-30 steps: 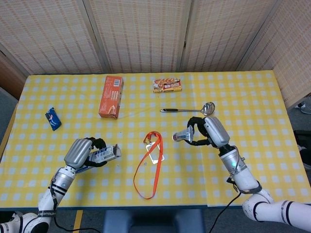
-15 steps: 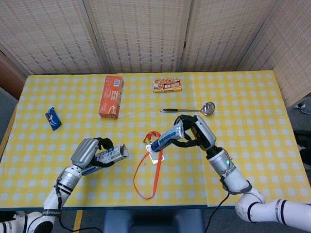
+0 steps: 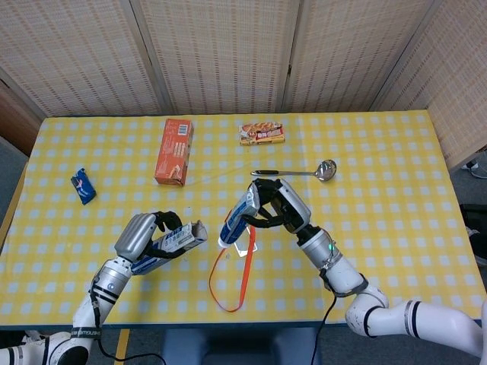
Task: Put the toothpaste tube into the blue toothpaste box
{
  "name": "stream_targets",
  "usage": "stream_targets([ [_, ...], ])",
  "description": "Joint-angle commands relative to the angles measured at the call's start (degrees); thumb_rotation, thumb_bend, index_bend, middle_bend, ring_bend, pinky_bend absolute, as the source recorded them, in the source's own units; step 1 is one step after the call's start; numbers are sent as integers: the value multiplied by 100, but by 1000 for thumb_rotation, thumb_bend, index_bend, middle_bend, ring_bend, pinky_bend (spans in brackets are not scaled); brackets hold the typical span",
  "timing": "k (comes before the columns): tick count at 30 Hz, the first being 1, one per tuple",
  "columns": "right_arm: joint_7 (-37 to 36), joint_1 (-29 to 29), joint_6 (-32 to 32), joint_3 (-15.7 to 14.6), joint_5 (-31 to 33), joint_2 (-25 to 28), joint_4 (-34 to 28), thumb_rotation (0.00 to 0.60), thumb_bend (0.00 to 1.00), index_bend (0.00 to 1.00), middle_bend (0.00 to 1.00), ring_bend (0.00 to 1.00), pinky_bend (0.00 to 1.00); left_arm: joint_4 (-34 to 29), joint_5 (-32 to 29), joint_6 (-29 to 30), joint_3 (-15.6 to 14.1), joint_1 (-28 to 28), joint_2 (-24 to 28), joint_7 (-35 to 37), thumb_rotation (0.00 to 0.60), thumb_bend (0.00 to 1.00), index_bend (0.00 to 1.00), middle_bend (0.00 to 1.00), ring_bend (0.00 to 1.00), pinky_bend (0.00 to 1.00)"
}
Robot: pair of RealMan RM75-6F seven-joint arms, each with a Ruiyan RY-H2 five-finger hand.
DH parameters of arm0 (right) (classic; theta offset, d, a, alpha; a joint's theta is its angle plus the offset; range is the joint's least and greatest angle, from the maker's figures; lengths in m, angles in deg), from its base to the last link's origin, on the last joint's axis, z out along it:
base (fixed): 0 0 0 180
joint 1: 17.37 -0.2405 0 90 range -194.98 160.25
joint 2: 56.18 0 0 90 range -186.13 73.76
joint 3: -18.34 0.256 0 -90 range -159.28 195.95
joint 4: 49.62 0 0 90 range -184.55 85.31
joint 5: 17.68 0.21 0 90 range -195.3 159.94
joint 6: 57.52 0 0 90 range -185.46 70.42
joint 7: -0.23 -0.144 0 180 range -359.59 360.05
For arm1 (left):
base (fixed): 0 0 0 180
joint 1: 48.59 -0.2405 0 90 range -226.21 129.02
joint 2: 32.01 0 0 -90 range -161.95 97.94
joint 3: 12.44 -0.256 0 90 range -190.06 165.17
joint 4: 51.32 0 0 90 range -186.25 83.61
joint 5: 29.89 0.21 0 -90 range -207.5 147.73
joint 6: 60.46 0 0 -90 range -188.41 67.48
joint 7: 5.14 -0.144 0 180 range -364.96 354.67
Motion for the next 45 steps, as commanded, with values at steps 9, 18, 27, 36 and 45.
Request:
stream_targets([
  [9,-133,-226,137,182,113,-252,172,600,507,735,697,872,924,-166,-10,-7,-11,78,-128,-121,600,177,530,680,499,522],
  [18,-135,-425,229,275,151,-503,320,600,507,735,697,871,924,-325,-84,25,2,130,-246,-257,600,177,531,680,501,525],
  [27,-217,-505,243,316,209,-714,533,600,508,735,697,870,924,-476,-23,130,-14,109,-308,-248,600,177,531,680,501,528],
  [36,-410,-556,236,370,182,-807,750,600,507,735,697,872,924,-498,-12,136,-65,82,-299,-217,600,177,532,680,502,529],
  [45,-558,-579,198,388,165,-889,907,600,507,735,697,871,924,-446,-66,67,-52,134,-345,-231,600,176,532,680,503,530],
])
